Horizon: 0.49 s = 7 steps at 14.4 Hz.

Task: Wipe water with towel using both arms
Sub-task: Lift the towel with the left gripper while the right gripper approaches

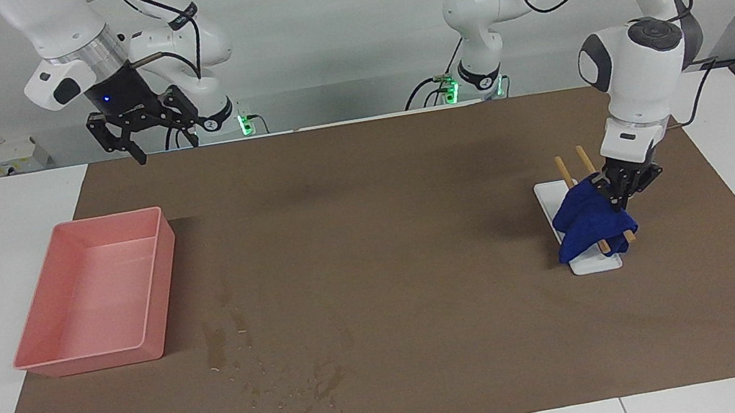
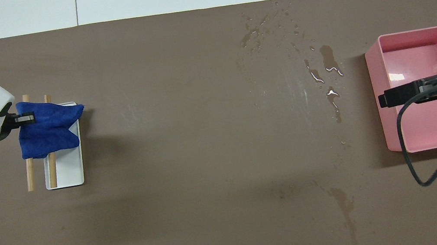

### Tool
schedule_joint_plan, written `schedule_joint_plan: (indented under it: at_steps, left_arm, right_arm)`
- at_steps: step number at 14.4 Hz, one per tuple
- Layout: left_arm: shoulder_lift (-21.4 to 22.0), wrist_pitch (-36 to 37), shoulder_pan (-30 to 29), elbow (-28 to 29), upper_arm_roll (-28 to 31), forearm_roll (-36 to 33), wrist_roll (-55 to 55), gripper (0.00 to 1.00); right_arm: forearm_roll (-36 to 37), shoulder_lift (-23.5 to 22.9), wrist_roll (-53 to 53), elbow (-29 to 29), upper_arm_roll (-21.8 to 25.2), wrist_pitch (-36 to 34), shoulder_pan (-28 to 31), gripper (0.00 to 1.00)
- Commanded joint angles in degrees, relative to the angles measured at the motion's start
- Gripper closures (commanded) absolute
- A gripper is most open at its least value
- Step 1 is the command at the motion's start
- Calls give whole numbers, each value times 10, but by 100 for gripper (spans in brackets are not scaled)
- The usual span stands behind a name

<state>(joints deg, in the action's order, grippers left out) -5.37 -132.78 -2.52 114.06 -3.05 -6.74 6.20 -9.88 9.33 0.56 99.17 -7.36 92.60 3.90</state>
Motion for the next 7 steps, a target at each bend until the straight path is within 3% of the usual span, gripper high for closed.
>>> schedule_joint_plan:
  at_steps: [1,4,7]
  left_arm:
    - [-9,105,1,-79,0,99,50,100]
    - [-10,181,-2,-143,1,250,155,100]
    - [9,174,16,-149,-18,357,410,100]
  right_arm:
    - [-11,21,-44,25,-2,6,3,0]
    - [-14,16,-36,78,-4,88,-8,0]
    - [-61,1,153,99,-4,126,-70,0]
